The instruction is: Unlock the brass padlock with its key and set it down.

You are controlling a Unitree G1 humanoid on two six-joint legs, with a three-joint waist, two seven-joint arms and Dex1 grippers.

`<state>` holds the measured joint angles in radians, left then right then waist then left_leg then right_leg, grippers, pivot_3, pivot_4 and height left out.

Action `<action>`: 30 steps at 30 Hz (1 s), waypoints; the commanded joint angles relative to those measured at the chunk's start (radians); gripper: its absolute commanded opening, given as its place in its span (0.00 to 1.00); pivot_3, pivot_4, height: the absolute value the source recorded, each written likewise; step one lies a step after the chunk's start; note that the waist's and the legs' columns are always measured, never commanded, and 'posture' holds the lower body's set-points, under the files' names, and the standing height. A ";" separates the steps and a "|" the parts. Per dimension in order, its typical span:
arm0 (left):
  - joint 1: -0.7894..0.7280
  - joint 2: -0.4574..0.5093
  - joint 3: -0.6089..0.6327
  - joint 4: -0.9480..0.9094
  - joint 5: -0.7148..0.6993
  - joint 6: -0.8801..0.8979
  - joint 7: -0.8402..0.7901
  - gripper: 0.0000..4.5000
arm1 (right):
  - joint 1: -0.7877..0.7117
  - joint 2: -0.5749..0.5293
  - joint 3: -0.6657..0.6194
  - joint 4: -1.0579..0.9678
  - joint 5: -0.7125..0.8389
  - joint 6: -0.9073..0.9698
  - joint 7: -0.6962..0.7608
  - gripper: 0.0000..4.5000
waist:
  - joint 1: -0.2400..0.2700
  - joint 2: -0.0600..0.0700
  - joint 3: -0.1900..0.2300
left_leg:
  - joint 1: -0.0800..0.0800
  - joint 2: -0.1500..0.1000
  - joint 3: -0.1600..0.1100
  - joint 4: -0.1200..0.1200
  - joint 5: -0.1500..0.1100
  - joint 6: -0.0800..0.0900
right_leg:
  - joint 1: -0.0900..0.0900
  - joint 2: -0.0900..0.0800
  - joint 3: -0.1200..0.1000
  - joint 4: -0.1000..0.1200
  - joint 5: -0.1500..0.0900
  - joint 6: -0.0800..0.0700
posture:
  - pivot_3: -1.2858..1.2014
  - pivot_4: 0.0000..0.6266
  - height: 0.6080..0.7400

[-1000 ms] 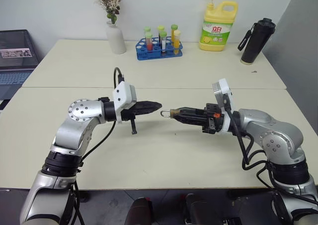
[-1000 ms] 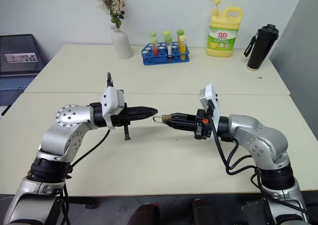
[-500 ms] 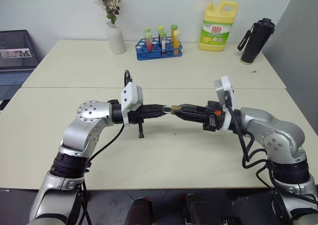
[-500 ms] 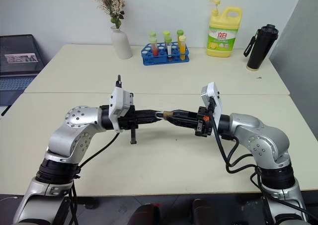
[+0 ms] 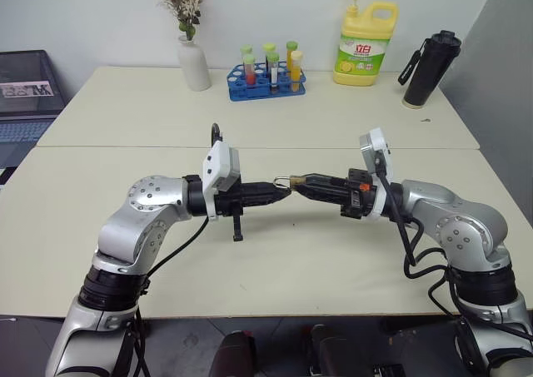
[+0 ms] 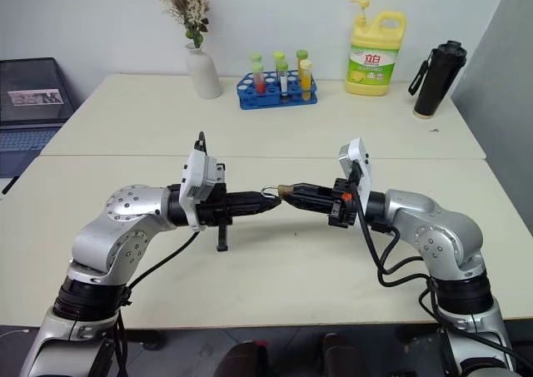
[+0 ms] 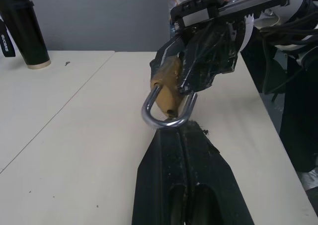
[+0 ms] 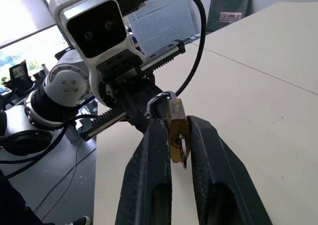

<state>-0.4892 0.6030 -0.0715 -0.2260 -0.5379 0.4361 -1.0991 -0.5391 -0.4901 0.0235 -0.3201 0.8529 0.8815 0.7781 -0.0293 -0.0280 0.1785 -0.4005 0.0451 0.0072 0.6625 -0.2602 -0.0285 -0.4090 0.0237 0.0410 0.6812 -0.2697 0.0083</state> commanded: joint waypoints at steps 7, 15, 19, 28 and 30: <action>-0.030 0.011 0.099 -0.081 -0.156 0.141 0.045 0.00 | -0.013 -0.009 -0.009 -0.009 -0.015 -0.025 0.023 0.04 | 0.000 0.000 0.000 | 0.000 0.000 0.000 0.000 0.000 0.000 | 0.000 0.000 0.000 0.000 0.000 0.000 | 0.52 0.24 1.00; -0.074 0.006 0.146 -0.091 -0.289 0.267 0.100 0.00 | -0.004 -0.014 0.005 -0.015 -0.032 -0.026 0.044 0.04 | 0.000 0.000 0.000 | 0.000 0.000 0.000 0.000 0.000 0.000 | 0.000 0.000 0.000 0.000 0.000 0.001 | 0.52 0.24 1.00; -0.060 0.013 0.123 -0.084 -0.253 0.239 0.091 0.00 | 0.000 -0.014 0.007 -0.023 -0.032 -0.024 0.051 0.04 | 0.000 0.000 0.000 | 0.000 0.000 0.000 0.000 0.000 0.000 | 0.000 0.000 0.000 0.000 0.000 0.000 | 0.52 0.24 1.00; -0.079 -0.012 0.142 -0.060 -0.246 0.225 0.121 0.00 | 0.000 -0.016 0.005 -0.027 -0.030 -0.017 0.047 0.04 | 0.000 0.000 0.000 | 0.000 0.000 0.000 0.000 0.000 0.000 | 0.000 0.000 0.000 0.000 0.000 0.000 | 0.52 0.24 1.00; -0.072 0.015 0.164 -0.085 -0.285 0.256 0.101 0.00 | 0.000 -0.016 0.004 -0.028 -0.030 -0.016 0.046 0.04 | 0.000 0.000 0.000 | 0.000 0.000 0.000 0.000 0.000 0.000 | 0.000 0.000 0.000 0.000 0.000 0.000 | 0.52 0.24 1.00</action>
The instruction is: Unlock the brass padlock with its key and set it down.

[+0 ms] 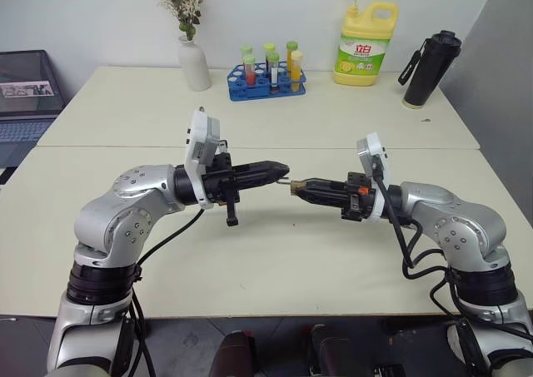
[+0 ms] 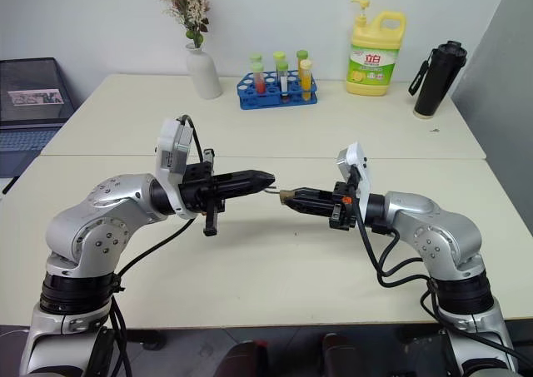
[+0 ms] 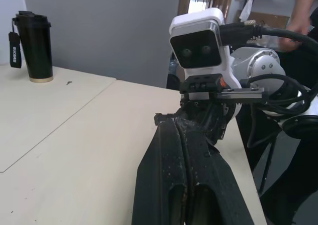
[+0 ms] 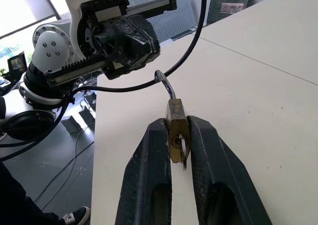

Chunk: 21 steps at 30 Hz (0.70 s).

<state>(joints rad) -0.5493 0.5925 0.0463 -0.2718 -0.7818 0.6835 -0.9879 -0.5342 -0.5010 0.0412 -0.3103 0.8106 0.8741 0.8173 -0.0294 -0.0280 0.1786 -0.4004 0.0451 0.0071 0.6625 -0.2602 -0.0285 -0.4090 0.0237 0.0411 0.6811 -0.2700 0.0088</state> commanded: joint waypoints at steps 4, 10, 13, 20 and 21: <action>0.030 0.088 0.058 -0.097 -0.111 0.073 -0.052 0.00 | -0.005 -0.003 -0.013 -0.036 0.014 -0.007 0.005 0.04 | -0.004 0.000 0.000 | 0.000 0.001 0.000 0.000 0.000 0.000 | 0.000 0.000 0.001 0.000 0.000 0.000 | 0.52 0.24 1.00; 0.064 0.108 0.020 -0.097 -0.059 0.041 -0.070 0.00 | -0.008 0.000 -0.007 -0.035 0.014 -0.006 0.012 0.04 | -0.001 0.000 0.000 | 0.000 0.000 0.000 0.000 0.000 0.000 | 0.000 0.000 0.000 0.000 0.000 0.000 | 0.52 0.24 1.00; 0.056 0.088 -0.017 -0.071 -0.001 0.001 -0.065 0.00 | -0.013 0.001 -0.004 -0.035 0.015 -0.005 0.015 0.04 | 0.001 0.000 0.000 | 0.000 0.000 0.000 0.000 0.000 0.000 | 0.000 0.000 0.000 0.000 0.000 0.000 | 0.52 0.24 1.00; 0.025 0.048 -0.037 -0.007 0.057 -0.045 -0.055 0.00 | -0.014 -0.001 -0.007 -0.041 0.024 0.003 0.017 0.04 | 0.000 0.000 0.000 | 0.000 0.000 0.000 0.000 0.000 0.000 | 0.000 0.000 0.000 0.000 0.000 0.000 | 0.52 0.24 1.00; 0.023 0.047 -0.042 0.000 0.065 -0.051 -0.059 0.00 | -0.012 -0.002 -0.007 -0.044 0.026 0.004 0.017 0.04 | 0.000 0.000 0.000 | 0.000 0.000 0.000 0.000 0.000 0.000 | 0.000 0.000 0.000 0.000 0.000 0.000 | 0.52 0.24 1.00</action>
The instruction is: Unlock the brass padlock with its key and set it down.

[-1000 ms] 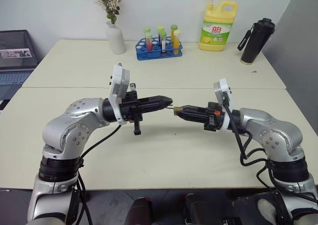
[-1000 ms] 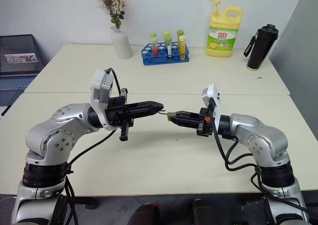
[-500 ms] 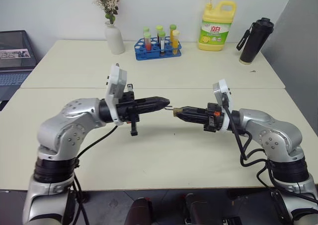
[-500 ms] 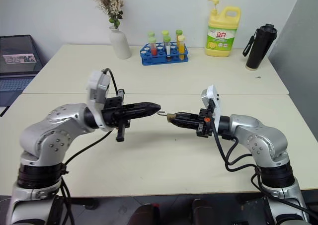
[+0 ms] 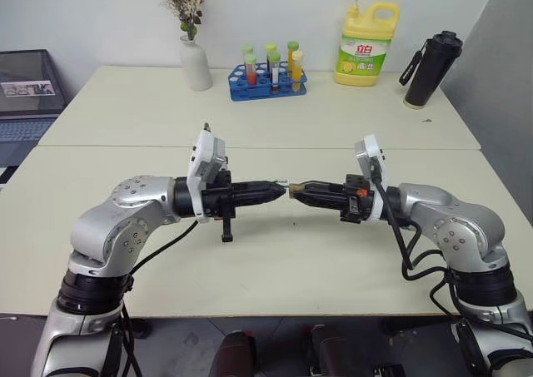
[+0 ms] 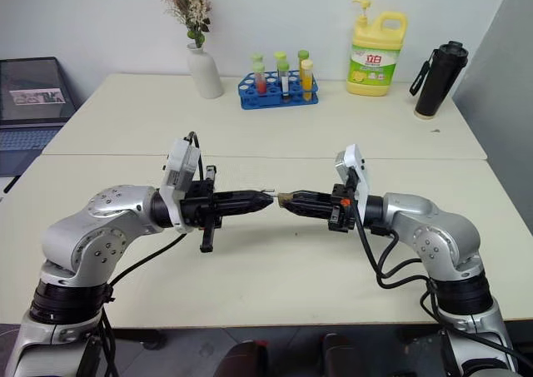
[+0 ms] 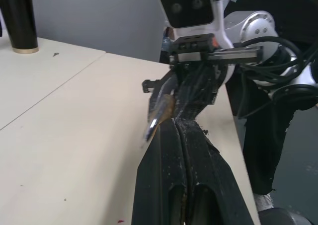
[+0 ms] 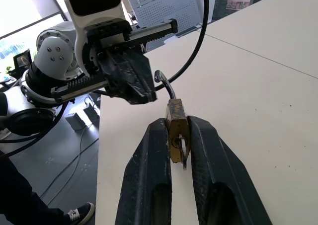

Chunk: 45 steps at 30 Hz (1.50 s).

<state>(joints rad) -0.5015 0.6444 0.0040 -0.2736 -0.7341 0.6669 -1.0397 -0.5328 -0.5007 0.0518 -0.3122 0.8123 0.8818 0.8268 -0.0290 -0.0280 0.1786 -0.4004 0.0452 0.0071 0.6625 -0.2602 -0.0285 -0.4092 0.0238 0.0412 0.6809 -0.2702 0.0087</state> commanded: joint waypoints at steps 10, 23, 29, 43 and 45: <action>-0.026 -0.012 0.010 -0.008 0.017 -0.036 -0.006 0.00 | -0.010 -0.003 -0.021 -0.052 0.028 0.006 0.000 0.04 | 0.000 0.000 0.000 | 0.000 0.000 0.000 0.000 0.000 0.000 | 0.000 0.000 0.000 0.000 0.000 0.000 | 0.52 0.24 1.00; 0.268 0.177 0.083 -0.202 0.186 -0.225 -0.015 0.00 | 0.048 -0.012 -0.010 -0.044 -0.003 0.008 -0.042 0.04 | -0.002 0.000 0.000 | 0.000 0.001 0.001 -0.001 0.000 0.000 | -0.001 -0.002 0.001 0.000 0.000 -0.001 | 0.52 0.24 1.00; 0.459 0.180 0.149 -0.331 0.126 -0.196 0.010 0.04 | 0.063 0.064 0.048 0.016 -0.035 0.073 -0.120 0.04 | -0.003 0.000 0.000 | 0.000 0.001 0.001 -0.001 0.000 0.000 | -0.001 -0.003 0.001 0.000 -0.001 0.000 | 0.52 0.24 1.00; 0.677 0.227 0.161 -0.356 0.349 -0.489 -0.050 0.97 | 0.071 0.171 0.061 0.116 -0.051 0.280 -0.270 0.04 | -0.002 0.001 0.000 | 0.001 0.001 0.002 -0.001 0.000 0.000 | -0.001 -0.004 0.001 0.000 -0.002 -0.002 | 0.52 0.24 1.00; 0.684 0.227 0.154 -0.346 0.373 -0.518 -0.052 0.98 | 0.070 0.183 0.061 0.134 -0.064 0.278 -0.279 0.04 | -0.002 0.001 0.000 | 0.001 0.001 0.002 -0.002 0.000 0.000 | -0.001 -0.004 0.001 0.000 -0.002 -0.002 | 0.52 0.24 1.00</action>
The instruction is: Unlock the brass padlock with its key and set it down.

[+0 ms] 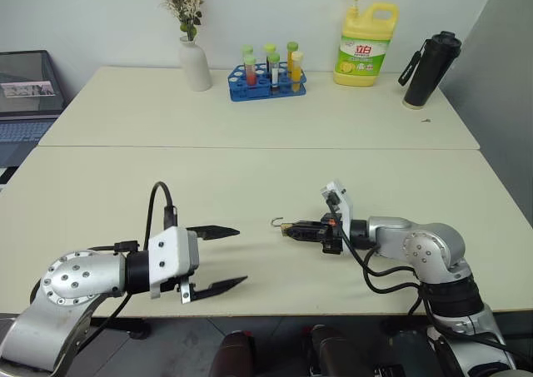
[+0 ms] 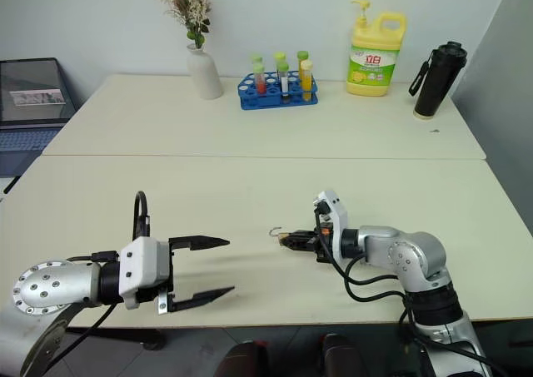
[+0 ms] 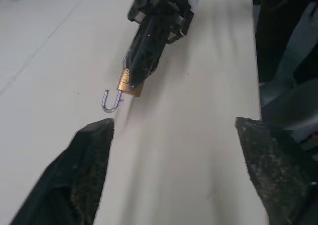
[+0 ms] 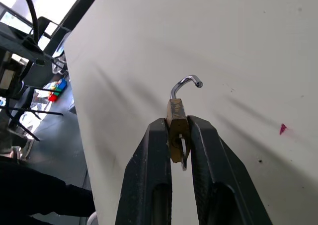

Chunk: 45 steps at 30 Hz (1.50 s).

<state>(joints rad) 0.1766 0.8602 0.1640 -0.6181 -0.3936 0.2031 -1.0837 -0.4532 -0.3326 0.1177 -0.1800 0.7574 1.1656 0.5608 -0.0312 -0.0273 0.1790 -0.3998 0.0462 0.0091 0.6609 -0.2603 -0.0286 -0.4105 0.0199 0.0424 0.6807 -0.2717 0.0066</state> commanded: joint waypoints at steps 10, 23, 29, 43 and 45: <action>-0.068 -0.008 -0.042 0.100 0.071 -0.094 0.016 0.98 | 0.010 0.072 -0.016 0.053 -0.065 0.029 -0.074 0.04 | -0.001 0.000 0.000 | 0.000 0.000 0.000 0.000 0.000 0.000 | 0.000 0.000 0.000 0.000 0.000 0.000 | 0.52 0.24 1.00; -0.125 -0.016 -0.082 0.131 0.076 -0.115 0.019 0.98 | 0.049 0.030 -0.103 -0.030 -0.059 0.151 -0.141 0.83 | 0.004 0.000 -0.001 | 0.000 0.000 -0.001 0.000 0.000 0.000 | 0.001 0.000 -0.001 0.000 0.000 0.000 | 0.52 0.24 1.00; -0.095 -0.016 -0.053 0.108 0.063 -0.061 0.058 0.98 | 0.101 -0.269 0.024 -0.197 -0.156 -0.054 0.034 0.99 | 0.007 0.000 0.000 | 0.000 -0.004 0.000 0.001 0.000 0.000 | 0.002 -0.004 -0.001 -0.001 0.000 0.001 | 0.52 0.24 1.00; -0.025 0.034 0.022 0.038 0.059 0.105 0.114 0.98 | 0.157 -0.411 0.042 -0.072 -0.382 -0.863 0.463 0.99 | -0.004 0.000 0.000 | 0.001 0.001 -0.001 0.000 0.000 0.000 | 0.001 0.001 -0.001 0.000 -0.001 0.000 | 0.52 0.24 1.00; -0.013 0.044 0.020 0.040 0.075 0.091 0.102 0.98 | 0.150 -0.407 0.040 -0.063 -0.386 -0.870 0.479 0.99 | -0.001 0.000 0.000 | 0.001 0.000 -0.001 0.000 0.000 0.000 | 0.001 0.000 -0.001 0.000 -0.001 0.000 | 0.52 0.24 1.00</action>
<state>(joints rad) 0.1579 0.8874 0.1615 -0.5461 -0.3140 0.3162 -0.9722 -0.2886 -0.7383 0.1872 -0.2297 0.3566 0.3192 1.0139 -0.0324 -0.0278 0.1790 -0.3988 0.0466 0.0084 0.6608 -0.2604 -0.0284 -0.4096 0.0199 0.0413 0.6809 -0.2728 0.0063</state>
